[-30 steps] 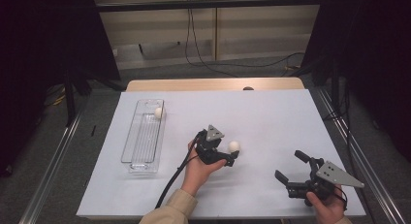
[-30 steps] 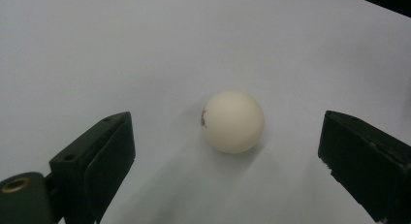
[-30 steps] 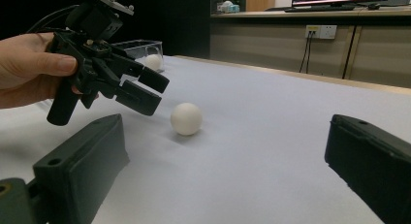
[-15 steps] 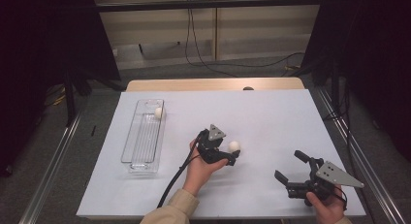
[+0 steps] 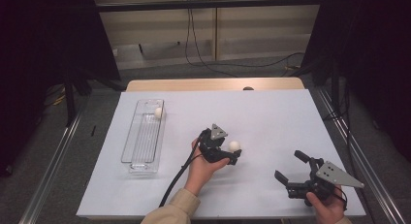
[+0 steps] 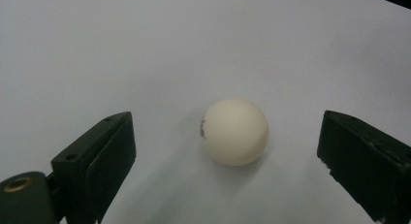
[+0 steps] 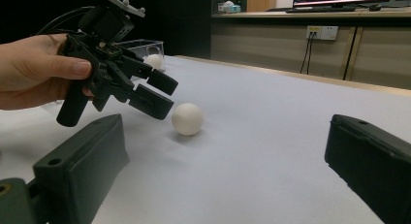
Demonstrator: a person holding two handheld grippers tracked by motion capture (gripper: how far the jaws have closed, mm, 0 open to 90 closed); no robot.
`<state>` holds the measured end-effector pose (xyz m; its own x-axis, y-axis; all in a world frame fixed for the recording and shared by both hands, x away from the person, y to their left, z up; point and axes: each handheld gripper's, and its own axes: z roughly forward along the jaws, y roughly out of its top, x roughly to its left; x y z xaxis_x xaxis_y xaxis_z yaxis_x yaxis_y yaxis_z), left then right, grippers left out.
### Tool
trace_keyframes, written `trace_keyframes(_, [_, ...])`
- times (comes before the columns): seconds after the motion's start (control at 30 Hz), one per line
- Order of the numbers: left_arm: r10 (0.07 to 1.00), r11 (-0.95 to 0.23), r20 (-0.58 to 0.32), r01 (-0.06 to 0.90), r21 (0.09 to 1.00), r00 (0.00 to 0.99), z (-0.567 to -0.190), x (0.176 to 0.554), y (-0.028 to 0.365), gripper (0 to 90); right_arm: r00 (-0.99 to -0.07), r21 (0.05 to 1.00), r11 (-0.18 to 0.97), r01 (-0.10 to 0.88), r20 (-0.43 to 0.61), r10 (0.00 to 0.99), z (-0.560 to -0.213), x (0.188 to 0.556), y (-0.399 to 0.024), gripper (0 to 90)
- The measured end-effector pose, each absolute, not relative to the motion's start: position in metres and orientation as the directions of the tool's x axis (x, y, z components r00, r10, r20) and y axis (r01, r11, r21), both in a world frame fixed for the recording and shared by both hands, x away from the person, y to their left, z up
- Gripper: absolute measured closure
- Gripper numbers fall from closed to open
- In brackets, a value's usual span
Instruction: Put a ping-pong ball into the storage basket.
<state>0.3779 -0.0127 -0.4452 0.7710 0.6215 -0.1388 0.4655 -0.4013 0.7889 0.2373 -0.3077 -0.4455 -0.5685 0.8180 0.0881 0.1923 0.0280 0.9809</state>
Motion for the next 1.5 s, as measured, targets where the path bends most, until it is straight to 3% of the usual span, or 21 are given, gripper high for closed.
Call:
trace_keyframes(0.57, [0.617, -0.403, -0.15, 0.474, 0.783, 0.772, -0.449, 0.384, -0.018, 8.8, -0.568, 0.981, 0.027, 0.194, 0.089, 0.818, -0.445, 0.237, -0.307, 0.9])
trace_keyframes(1.5, [0.591, -0.466, -0.131, 0.47, 0.75, 0.796, -0.456, 0.387, -0.03, 35.8, -0.566, 0.981, 0.025, 0.195, 0.091, 0.819, -0.445, 0.238, -0.309, 0.9])
